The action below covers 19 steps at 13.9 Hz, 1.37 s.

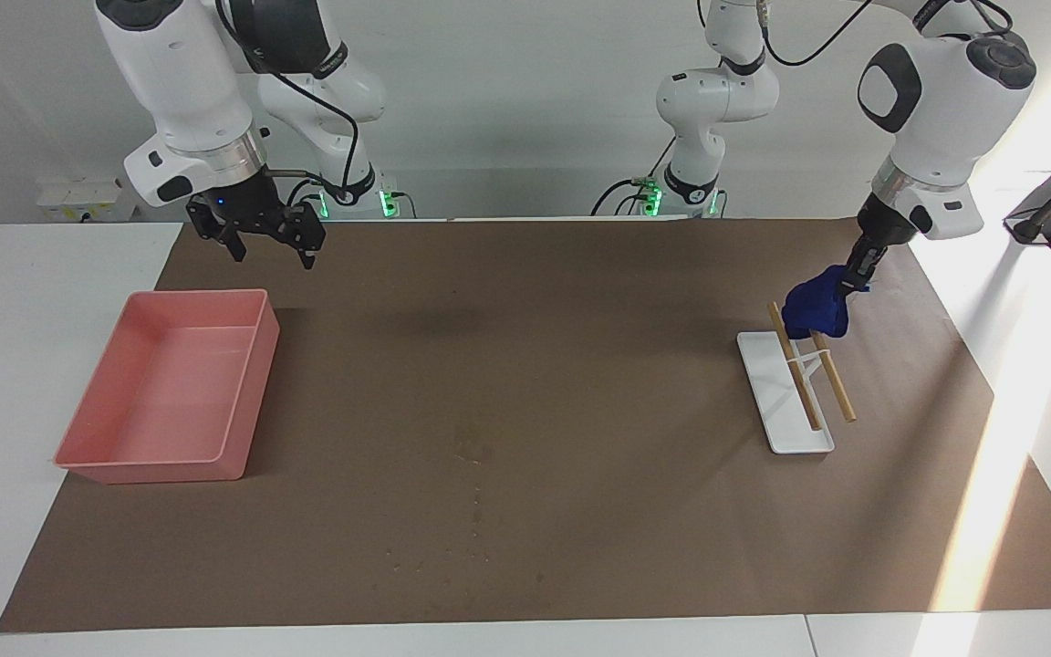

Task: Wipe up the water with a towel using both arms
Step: 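Lift the towel toward center with the left gripper while the right gripper approaches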

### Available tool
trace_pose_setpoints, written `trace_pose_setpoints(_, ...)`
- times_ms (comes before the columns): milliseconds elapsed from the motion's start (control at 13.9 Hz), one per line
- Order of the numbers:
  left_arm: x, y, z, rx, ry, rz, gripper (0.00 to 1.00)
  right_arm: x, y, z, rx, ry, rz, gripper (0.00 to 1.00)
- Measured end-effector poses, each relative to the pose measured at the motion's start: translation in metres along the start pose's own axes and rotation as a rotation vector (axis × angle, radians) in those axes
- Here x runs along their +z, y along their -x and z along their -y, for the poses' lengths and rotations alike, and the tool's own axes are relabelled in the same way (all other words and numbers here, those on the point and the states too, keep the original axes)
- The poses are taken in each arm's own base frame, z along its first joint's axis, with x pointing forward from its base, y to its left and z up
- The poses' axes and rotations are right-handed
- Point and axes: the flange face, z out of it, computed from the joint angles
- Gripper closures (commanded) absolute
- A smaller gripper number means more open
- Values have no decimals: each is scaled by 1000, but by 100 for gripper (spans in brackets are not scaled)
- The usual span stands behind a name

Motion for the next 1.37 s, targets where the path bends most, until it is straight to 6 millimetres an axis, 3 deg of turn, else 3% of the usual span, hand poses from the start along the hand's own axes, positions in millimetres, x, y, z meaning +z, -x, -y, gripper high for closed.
trace_pose_setpoints(360,-62,50,-34,-133,8,45,100,0,0,0,0,0,0,0)
trace_pose_setpoints(647,-89,106,-67,-276,41,92,100,1,1,0,0,2,7,0)
trace_pose_setpoints(935,-103,165,-93,-372,58,126,100,2,3,1,8,6,27,8)
trace_pose_setpoints(1151,-104,220,-116,-438,66,131,100,-1,6,24,146,-31,1,8)
trace_pose_setpoints(1367,-108,257,-131,-511,104,141,100,-6,18,71,348,-113,7,8)
